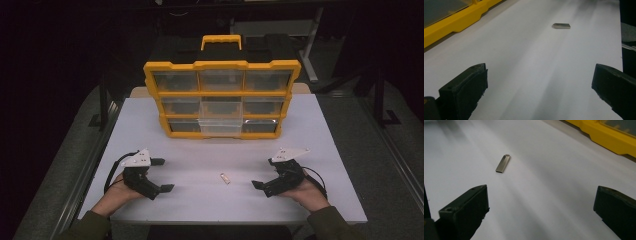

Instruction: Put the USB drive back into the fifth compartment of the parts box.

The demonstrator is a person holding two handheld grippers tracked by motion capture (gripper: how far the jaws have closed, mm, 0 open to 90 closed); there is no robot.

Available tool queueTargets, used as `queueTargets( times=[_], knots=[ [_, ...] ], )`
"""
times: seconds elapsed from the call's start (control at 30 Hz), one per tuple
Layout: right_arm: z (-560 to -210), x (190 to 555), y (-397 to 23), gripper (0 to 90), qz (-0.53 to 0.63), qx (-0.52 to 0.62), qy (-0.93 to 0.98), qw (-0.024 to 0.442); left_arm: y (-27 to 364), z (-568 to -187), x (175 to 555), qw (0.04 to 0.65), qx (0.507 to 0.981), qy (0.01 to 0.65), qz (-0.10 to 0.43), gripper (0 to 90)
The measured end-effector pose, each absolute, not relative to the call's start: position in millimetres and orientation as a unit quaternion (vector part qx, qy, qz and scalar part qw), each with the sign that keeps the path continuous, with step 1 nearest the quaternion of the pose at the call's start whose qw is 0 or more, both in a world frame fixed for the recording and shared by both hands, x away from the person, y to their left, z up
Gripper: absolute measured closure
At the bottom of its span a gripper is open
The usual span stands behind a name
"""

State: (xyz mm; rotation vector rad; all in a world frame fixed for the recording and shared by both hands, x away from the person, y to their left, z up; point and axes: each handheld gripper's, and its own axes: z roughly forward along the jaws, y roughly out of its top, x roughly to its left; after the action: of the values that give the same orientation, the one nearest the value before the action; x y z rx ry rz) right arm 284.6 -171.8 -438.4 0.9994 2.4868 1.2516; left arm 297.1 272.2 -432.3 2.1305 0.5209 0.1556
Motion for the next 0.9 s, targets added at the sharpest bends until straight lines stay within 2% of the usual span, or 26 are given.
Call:
queueTargets(
  times=[0.9],
  knots=[
    [-428.2,298.6,-158.0,0.0,0.419,0.333,0.841,0.076,273.0,-431.2,295.7,0.458,0.862,0.210,0.064,0.0]
  ],
)
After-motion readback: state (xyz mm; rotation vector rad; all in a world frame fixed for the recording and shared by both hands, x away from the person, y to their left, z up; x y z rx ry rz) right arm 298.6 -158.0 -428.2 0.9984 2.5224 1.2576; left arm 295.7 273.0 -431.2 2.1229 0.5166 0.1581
